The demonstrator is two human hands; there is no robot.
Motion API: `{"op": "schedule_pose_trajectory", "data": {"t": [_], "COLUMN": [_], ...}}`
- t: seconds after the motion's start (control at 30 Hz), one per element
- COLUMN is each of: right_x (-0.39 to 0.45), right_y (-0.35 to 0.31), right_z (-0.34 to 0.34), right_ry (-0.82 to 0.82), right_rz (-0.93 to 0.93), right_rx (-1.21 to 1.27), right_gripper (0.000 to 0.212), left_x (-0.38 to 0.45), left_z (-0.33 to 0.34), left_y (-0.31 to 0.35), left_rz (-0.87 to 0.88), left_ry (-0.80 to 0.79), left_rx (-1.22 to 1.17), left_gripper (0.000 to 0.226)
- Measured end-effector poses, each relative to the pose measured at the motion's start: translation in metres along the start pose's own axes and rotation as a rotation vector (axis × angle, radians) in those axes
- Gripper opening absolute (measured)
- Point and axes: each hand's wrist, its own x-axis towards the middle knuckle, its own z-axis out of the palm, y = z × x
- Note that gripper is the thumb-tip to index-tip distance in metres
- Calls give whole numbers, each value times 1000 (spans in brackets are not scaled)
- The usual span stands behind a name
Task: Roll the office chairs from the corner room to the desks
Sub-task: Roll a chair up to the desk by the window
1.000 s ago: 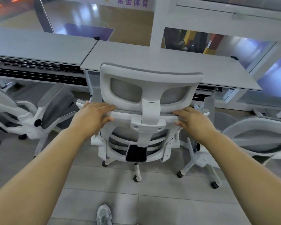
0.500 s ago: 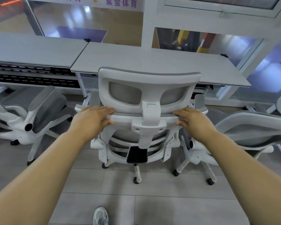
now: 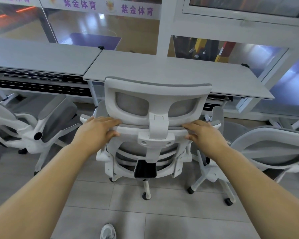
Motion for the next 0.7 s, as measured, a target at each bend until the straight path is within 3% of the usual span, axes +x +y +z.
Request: {"op": "schedule_pose_trajectory", "data": {"t": [0.3,0.7], "right_x": [3,3], "right_y": [-3,-20], "right_z": [-2,-22], "right_ry": [-31,-155], "right_rz": [3,6], "right_rx": [-15,-144], "right_gripper": [39,38], "left_x": [4,5], "left_z": [5,-2], "left_y": [-10,-6], "left_rz": [37,-48], "left_ry": [-28,-104], "left_rx": [-8,40], "left_gripper": [39,40]}}
